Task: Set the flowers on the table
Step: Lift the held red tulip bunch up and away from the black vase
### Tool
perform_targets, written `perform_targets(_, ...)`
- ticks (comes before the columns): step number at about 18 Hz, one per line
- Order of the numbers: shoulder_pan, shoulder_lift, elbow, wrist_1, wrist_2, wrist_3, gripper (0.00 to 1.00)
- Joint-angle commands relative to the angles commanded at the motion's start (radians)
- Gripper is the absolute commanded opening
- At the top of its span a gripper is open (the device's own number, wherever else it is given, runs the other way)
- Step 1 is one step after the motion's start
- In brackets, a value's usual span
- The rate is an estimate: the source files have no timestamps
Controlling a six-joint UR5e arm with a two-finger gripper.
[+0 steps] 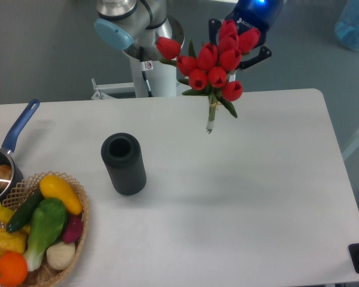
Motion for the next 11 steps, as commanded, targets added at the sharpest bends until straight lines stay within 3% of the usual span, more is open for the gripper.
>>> perform_targets(3,0.008,-0.006,0.045,-0.005,0.144,-0.018,0.21)
perform_targets(11,-0.011,-0.015,0.065,-0.002,0.589,-0.028,0.21)
